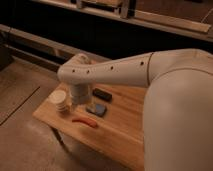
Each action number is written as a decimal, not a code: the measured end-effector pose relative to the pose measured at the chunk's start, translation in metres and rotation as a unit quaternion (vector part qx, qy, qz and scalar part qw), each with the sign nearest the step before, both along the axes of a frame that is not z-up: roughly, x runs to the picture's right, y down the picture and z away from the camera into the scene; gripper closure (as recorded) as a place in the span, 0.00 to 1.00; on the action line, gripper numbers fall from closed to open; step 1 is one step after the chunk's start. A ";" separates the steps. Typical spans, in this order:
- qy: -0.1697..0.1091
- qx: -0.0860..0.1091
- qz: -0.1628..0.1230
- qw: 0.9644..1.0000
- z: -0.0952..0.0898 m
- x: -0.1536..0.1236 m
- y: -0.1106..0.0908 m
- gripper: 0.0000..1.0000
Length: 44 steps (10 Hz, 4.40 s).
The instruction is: Drag the ceramic bowl in a circle
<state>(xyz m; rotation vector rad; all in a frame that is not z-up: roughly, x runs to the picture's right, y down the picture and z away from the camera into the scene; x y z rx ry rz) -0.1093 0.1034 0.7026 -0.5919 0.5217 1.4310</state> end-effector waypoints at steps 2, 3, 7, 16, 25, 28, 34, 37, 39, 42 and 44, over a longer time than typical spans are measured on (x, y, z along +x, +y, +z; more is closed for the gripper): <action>0.000 0.000 0.000 1.000 0.000 0.000 0.000 0.35; 0.000 0.000 0.000 1.000 0.000 0.000 0.000 0.35; 0.000 0.000 0.000 1.000 0.000 0.000 0.000 0.35; 0.000 0.000 0.000 1.000 0.000 0.000 0.000 0.35; 0.067 0.020 0.018 0.997 0.005 0.018 -0.030 0.35; 0.077 0.026 0.022 0.996 0.011 0.033 -0.053 0.35; 0.083 0.047 0.014 0.995 0.028 0.058 -0.092 0.35; 0.067 0.068 0.061 0.994 0.046 0.053 -0.120 0.35; 0.085 0.089 0.106 0.987 0.058 0.060 -0.141 0.35; 0.117 0.114 0.165 0.973 0.079 0.072 -0.167 0.35; 0.118 0.113 0.171 0.972 0.086 0.068 -0.170 0.35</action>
